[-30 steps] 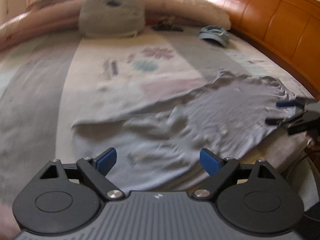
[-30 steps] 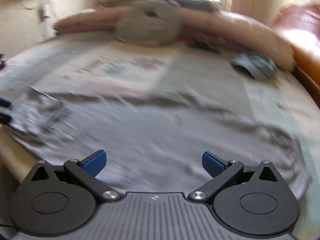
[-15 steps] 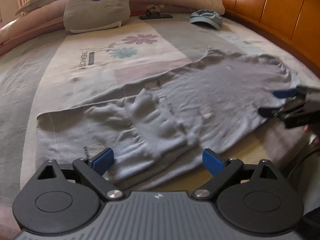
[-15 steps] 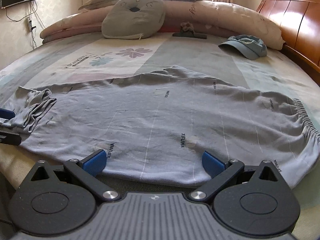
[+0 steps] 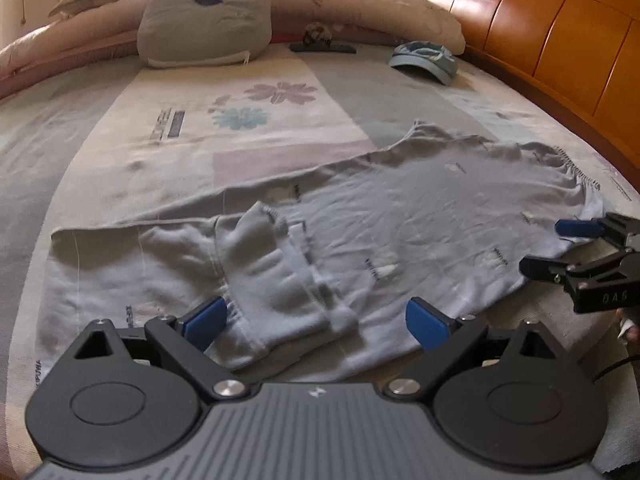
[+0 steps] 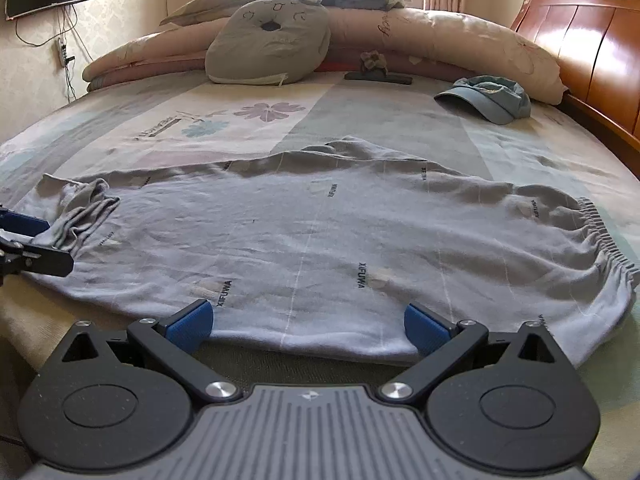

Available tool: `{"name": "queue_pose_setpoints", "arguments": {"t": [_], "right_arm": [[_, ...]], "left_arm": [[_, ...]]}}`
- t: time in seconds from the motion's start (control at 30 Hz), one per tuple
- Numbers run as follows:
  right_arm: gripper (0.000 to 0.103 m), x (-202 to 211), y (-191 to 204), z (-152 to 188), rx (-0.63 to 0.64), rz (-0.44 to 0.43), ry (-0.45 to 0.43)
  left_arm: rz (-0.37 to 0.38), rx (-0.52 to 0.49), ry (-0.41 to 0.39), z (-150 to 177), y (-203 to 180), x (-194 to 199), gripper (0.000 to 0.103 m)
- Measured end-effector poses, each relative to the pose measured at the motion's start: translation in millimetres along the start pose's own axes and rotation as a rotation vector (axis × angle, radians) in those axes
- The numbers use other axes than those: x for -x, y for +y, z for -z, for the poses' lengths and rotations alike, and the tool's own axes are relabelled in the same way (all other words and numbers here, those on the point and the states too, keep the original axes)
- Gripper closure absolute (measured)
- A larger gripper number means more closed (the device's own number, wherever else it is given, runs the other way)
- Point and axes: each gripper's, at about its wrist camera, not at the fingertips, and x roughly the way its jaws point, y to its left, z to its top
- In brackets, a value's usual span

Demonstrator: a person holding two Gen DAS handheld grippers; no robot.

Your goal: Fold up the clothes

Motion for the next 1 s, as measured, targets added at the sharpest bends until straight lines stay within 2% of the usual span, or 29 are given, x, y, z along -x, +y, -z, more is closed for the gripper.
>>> {"name": "queue_pose_setpoints", "arguments": {"t": [0.1, 0.17, 0.23, 0.33, 0.47, 0.57, 0.67, 0.83, 1.0], "right_arm": [[0.000, 7, -6, 0, 0.011, 0.038, -0.022], [0.000, 6, -14, 3, -0.011, 0.047, 0.008], [0.000, 4, -20, 11, -0.036, 0.050, 0.049], [0.000, 14, -22, 14, -0.022, 0.039, 0.040], [0.000, 24, -32, 2, -0.037, 0.057, -0.026], [0.000, 14, -48, -4, -0.084, 0.096, -0.009], [0.000, 2, -62, 6, -0.139, 0.102, 0.057], [0.000, 22, -83, 18, -0.236, 0.016, -0.008], [0.000, 19, -115, 13, -0.336, 0.041, -0.014]], "left_arm": [[-0.025, -0.025, 0.001, 1, -4, -4, 0.007], [-0.042, -0.014, 0.021, 5, -3, -12, 0.006], [-0.048, -0.018, 0.003, 8, -4, -10, 0.004], [-0.052, -0.003, 0.009, 4, -5, -8, 0.004], [-0.053, 0.009, 0.001, -3, -9, -3, 0.004], [-0.063, 0.005, -0.017, -4, -14, 2, 0.003], [-0.092, -0.009, -0.031, -3, -17, 7, 0.003], [-0.111, -0.054, -0.039, -6, -25, 8, 0.003], [-0.086, -0.081, -0.065, -12, -41, 6, 0.003]]}}
